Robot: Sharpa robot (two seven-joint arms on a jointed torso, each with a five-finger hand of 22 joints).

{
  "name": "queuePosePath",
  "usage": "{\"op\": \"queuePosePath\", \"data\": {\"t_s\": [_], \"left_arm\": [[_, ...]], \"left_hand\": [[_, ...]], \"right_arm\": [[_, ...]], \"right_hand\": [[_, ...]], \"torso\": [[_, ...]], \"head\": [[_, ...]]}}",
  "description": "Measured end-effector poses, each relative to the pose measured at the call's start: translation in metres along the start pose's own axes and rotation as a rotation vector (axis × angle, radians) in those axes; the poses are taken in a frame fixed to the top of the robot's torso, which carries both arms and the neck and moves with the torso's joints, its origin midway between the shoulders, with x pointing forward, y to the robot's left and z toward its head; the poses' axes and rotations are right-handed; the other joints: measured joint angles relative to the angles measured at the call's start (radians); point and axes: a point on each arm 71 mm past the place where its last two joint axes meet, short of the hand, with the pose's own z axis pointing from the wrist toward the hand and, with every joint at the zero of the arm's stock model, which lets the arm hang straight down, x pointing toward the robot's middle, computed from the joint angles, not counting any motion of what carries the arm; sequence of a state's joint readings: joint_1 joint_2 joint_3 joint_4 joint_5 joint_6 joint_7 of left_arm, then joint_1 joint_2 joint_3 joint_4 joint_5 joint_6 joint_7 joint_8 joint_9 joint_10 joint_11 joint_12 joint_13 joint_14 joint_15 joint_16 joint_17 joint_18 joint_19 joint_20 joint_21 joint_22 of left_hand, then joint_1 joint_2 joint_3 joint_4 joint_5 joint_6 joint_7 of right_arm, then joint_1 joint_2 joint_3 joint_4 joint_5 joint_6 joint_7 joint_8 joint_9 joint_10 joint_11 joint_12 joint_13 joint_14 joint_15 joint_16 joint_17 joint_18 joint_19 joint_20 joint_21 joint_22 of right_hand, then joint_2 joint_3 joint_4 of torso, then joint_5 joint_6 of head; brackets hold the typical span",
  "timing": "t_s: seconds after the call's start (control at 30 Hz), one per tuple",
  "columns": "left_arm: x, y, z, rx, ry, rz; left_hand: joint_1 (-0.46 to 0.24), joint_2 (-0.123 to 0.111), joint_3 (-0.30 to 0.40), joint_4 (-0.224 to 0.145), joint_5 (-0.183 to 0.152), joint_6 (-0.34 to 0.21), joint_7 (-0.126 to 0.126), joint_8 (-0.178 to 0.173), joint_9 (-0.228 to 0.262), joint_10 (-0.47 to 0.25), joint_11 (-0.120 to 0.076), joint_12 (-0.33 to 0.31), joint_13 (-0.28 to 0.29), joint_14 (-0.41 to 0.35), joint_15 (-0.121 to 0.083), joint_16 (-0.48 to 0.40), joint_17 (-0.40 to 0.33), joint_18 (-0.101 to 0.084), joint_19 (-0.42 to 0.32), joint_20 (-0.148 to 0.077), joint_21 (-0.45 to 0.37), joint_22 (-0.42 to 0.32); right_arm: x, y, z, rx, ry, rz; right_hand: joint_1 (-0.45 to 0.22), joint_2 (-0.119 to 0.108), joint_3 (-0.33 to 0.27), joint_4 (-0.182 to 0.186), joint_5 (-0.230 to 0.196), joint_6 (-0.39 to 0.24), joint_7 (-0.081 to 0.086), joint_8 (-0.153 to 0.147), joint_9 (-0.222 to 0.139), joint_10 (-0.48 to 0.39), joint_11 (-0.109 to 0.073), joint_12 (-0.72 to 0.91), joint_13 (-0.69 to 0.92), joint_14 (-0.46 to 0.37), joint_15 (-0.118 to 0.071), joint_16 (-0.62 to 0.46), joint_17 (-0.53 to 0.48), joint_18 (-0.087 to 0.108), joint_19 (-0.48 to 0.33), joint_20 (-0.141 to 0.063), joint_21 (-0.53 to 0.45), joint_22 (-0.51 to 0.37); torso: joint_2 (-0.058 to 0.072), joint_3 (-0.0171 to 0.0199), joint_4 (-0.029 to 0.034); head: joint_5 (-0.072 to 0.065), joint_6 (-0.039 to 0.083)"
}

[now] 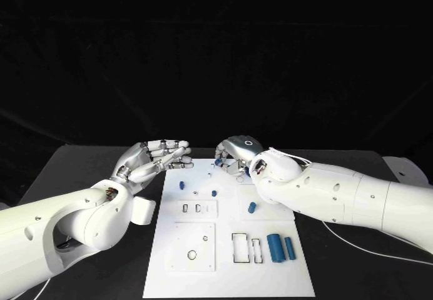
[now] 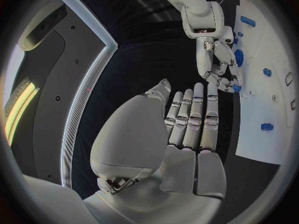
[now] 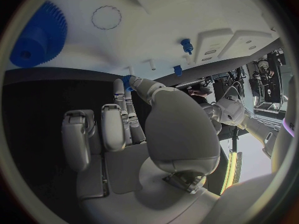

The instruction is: Assemble the parts on the task board

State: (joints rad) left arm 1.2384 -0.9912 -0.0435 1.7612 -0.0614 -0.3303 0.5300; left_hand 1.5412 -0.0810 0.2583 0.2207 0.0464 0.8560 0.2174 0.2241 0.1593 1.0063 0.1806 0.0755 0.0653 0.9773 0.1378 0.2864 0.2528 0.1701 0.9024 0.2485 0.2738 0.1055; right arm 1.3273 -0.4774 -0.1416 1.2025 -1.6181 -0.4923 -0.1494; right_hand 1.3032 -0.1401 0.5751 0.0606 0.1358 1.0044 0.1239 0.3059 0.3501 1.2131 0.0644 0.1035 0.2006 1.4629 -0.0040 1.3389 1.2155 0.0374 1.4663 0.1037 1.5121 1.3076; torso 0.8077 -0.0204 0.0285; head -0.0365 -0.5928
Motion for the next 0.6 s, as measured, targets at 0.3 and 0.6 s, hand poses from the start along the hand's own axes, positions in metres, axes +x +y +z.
{"op": "queuePosePath", "data": {"t_s": [0.3, 0.6], "left_arm": [[0.0009, -0.0013, 0.0004, 0.003, 0.003, 0.000], [0.0012, -0.0014, 0.0008, 0.004, 0.003, 0.000]], "left_hand": [[0.000, 0.000, 0.003, -0.003, 0.000, 0.000, 0.000, 0.000, 0.000, 0.000, 0.000, 0.000, 0.000, 0.000, 0.000, 0.000, 0.000, 0.000, 0.000, 0.000, 0.000, 0.000], [0.000, 0.000, 0.003, -0.003, 0.000, 0.000, 0.000, 0.000, 0.000, 0.000, 0.000, 0.000, 0.000, 0.000, 0.000, 0.000, 0.001, 0.000, 0.000, 0.000, 0.000, 0.000]], "right_arm": [[0.0010, 0.0029, 0.0022, -0.004, 0.000, 0.002], [0.0014, 0.0054, 0.0055, -0.006, -0.003, 0.004]], "right_hand": [[0.000, 0.000, -0.003, 0.003, 0.000, -0.003, 0.000, 0.000, 0.000, 0.000, 0.000, 0.000, 0.001, 0.000, 0.000, 0.000, -0.001, 0.000, 0.000, 0.000, 0.000, 0.000], [-0.005, -0.004, -0.002, 0.004, 0.000, -0.007, 0.000, 0.002, 0.000, 0.000, 0.000, 0.000, 0.002, 0.000, 0.000, 0.000, -0.002, 0.000, 0.000, 0.000, 0.000, 0.000]], "torso": [[0.009, -0.0032, 0.0048], [0.015, -0.0062, 0.0081]], "head": [[0.000, 0.003], [0.000, 0.004]]}}
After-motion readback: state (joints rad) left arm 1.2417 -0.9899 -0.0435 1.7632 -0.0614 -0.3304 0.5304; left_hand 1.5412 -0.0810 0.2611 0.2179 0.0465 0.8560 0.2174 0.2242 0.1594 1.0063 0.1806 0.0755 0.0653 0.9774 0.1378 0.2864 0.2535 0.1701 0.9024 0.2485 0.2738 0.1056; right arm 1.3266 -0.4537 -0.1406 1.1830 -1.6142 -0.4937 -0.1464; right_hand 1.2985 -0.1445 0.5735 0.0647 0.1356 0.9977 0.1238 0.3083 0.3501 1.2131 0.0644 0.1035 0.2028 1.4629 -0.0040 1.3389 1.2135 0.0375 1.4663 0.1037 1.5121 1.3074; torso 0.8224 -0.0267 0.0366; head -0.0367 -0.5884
